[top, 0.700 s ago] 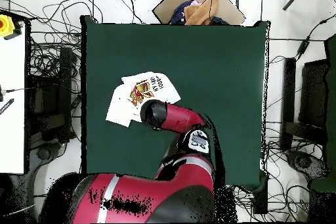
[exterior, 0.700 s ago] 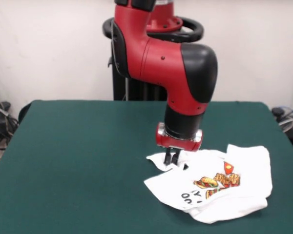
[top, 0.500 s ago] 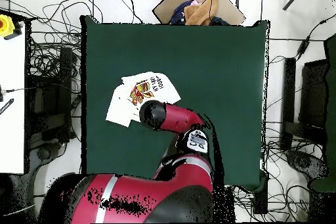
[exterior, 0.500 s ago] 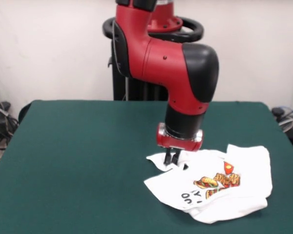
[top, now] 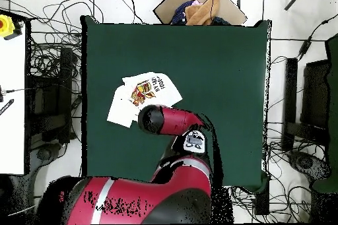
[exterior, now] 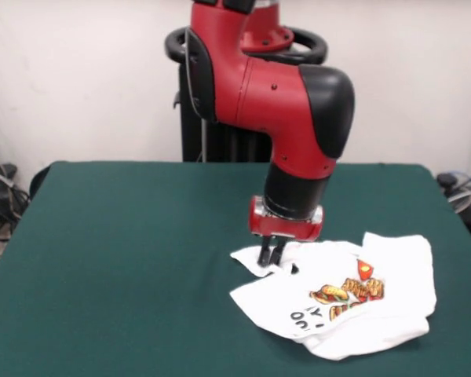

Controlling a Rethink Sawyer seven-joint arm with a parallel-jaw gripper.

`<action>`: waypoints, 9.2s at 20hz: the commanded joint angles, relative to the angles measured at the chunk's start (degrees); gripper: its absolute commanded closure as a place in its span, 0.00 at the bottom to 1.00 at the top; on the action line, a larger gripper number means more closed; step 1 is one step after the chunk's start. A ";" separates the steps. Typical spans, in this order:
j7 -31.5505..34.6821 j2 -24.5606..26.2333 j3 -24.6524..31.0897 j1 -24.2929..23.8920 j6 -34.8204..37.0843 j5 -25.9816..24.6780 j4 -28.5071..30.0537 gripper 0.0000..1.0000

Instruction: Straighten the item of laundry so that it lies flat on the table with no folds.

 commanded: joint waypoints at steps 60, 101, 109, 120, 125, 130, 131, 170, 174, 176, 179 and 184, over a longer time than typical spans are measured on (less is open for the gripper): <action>-3.63 -9.34 8.19 -25.93 2.73 -29.99 16.24 1.00; 15.72 0.04 7.67 -5.24 -11.56 -4.68 17.32 1.00; 14.54 1.45 6.57 -4.06 -13.44 -2.41 16.93 1.00; 12.64 2.07 7.06 -6.31 -14.64 -2.32 16.13 0.00; 12.88 1.30 7.00 -6.25 -13.12 -1.47 16.45 0.00; 12.88 1.69 7.24 -6.39 -14.95 -2.02 16.61 0.00; 12.81 1.68 7.49 -6.63 -15.46 -2.26 16.71 1.00; 15.00 -1.34 -11.03 16.26 -0.46 10.42 14.09 1.00; 15.63 -2.85 -12.83 18.82 3.02 11.68 14.17 1.00; 16.35 -2.44 -14.44 20.67 4.38 12.42 13.49 1.00; 17.66 -1.52 -15.80 23.05 5.27 13.46 13.22 1.00; 18.09 -1.83 -8.62 17.75 -3.33 16.85 16.39 1.00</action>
